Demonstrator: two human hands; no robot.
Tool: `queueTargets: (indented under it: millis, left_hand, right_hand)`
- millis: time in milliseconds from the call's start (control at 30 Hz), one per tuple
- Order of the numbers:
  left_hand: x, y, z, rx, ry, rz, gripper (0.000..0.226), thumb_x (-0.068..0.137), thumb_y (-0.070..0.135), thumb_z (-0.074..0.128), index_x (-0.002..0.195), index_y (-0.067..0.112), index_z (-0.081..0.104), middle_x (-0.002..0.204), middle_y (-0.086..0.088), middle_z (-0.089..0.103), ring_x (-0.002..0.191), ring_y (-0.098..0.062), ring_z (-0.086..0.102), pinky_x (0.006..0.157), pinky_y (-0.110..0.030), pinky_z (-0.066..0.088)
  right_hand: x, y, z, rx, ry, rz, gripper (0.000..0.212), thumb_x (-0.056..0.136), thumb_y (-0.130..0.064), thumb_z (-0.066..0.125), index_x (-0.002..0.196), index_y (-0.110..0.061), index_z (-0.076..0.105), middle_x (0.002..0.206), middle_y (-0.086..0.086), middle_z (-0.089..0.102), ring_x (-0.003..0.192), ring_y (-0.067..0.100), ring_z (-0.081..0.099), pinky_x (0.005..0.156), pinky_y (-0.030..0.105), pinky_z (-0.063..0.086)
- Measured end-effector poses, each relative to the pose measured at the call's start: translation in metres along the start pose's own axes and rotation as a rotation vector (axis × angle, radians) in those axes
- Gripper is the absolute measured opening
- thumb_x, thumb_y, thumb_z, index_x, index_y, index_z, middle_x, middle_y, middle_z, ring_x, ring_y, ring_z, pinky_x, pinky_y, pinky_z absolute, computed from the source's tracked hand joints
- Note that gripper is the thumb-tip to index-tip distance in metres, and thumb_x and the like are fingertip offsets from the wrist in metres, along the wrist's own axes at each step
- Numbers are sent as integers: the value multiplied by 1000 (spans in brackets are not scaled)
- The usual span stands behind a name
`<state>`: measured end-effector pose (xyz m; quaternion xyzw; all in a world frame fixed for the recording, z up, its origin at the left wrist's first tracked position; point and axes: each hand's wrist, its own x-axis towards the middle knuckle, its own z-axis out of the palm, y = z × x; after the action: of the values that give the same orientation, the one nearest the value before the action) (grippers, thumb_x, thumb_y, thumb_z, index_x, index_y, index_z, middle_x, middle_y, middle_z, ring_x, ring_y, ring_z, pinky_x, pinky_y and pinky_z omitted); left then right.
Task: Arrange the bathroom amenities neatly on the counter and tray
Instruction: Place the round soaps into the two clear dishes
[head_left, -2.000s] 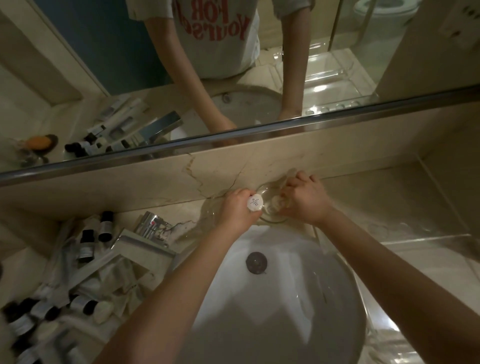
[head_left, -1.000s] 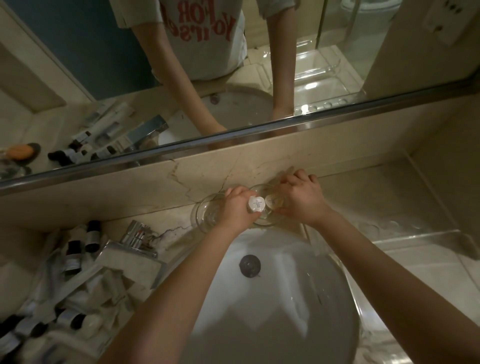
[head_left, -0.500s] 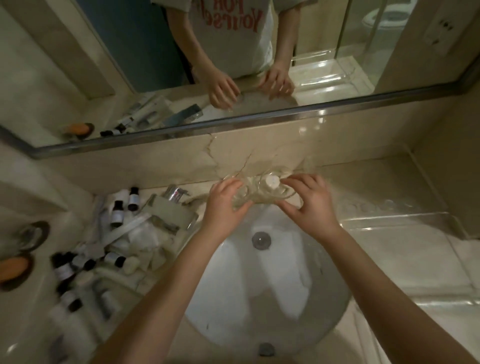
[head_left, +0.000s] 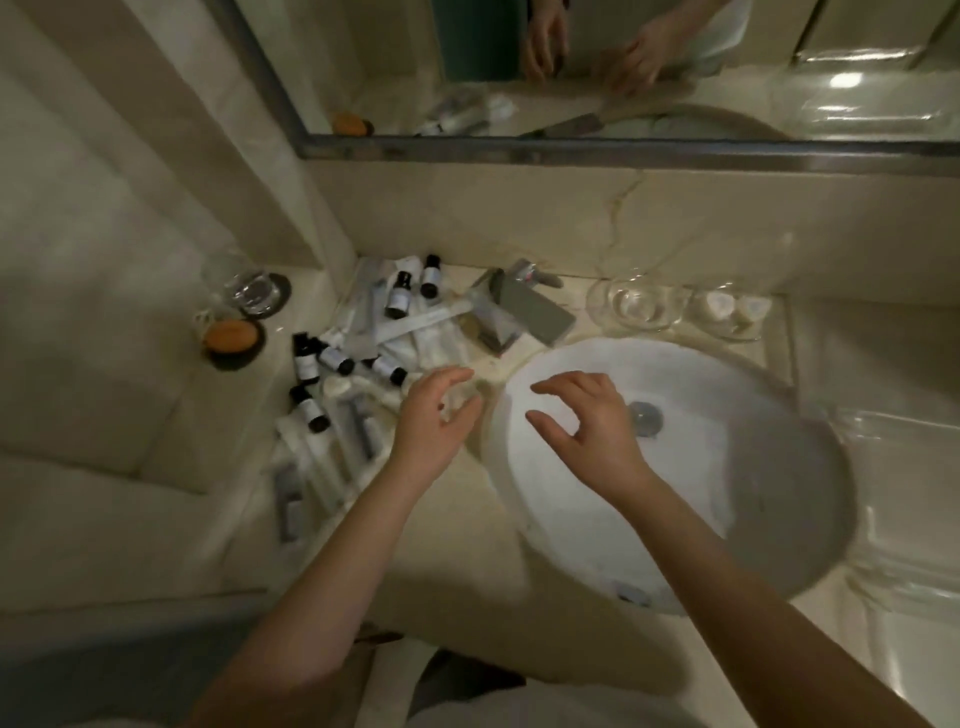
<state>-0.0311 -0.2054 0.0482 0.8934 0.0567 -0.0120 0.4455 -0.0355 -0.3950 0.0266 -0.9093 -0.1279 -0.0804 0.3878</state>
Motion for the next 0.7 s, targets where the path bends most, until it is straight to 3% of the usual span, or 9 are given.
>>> queueTargets:
  millis: [67,200,333,433,567,700]
  left_hand:
    - [-1,-26,-21,-15,22,-86,27,86,14,63,113,12,62,113,5,56,103,-5,49,72,-6,37]
    - [5,-81,-71,-1,27,-262,29,87,18,61,116,12,60,117,-3,58,111,-17,52,90,-27,41]
    - [36,-116,-106,88,-19,-373,37,87,20,60,123,9,55,122,-6,54,113,-23,52,94,-35,42]
    - [68,-132,-121,173,-58,-379,36,85,19,60,119,8,57,123,-14,59,108,-31,57,92,-43,48]
    - [96,-145,-130,432,-123,-322,32,83,27,56,113,15,60,116,-12,60,103,-32,57,89,-42,49]
    - [110,-156,-122,642,-204,-267,34,86,26,53,116,12,57,119,-17,57,108,-35,54,89,-40,47]
  right_hand:
    - [8,-12,25,38,-81,18,31,84,-38,57,103,-16,68,101,3,69,94,28,59,79,39,48]
    - [34,-36,82,53,-243,46,26,85,-32,61,106,-17,67,106,2,68,99,27,58,83,36,45]
    - [70,-50,124,-72,-353,95,34,86,-30,60,117,-16,61,114,8,63,106,30,54,87,40,46]
    - [95,-55,148,-249,-470,124,44,85,-35,58,126,-20,52,120,8,56,111,31,50,88,40,46]
    - [114,-60,174,-467,-593,87,48,85,-39,56,129,-21,47,121,10,50,107,31,51,87,40,44]
    - [118,-61,190,-516,-590,104,42,88,-35,52,126,-16,49,119,11,48,99,32,54,78,38,44]
